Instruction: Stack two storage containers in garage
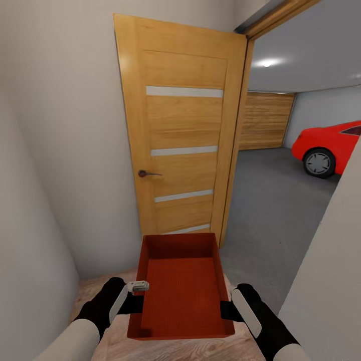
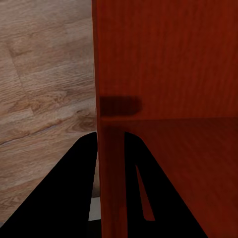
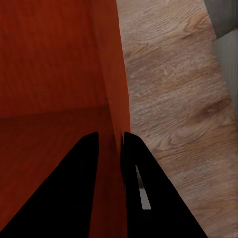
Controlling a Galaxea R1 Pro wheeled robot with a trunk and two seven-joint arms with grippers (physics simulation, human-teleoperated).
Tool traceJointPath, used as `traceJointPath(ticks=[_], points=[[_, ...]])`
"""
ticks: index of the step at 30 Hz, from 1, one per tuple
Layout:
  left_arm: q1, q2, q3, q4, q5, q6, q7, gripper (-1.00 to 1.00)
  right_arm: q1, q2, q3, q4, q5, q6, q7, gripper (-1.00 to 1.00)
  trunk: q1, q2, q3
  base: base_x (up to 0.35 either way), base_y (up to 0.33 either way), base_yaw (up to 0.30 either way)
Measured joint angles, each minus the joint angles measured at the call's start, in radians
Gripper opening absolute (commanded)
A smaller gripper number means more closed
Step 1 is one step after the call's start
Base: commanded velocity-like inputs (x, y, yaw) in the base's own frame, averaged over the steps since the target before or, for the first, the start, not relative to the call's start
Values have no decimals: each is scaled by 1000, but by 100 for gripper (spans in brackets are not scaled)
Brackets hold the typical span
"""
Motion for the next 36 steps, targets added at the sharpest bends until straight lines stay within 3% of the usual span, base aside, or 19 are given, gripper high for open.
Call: traceJointPath(ticks=[9,36], points=[[0,0,0,0,0,0,0,-100,0,0,0,0,0,0,0,-100,0,0,5,0,0,-195],[0,0,0,0,0,0,0,-100,0,0,0,0,0,0,0,-100,0,0,7,25,76,-34]])
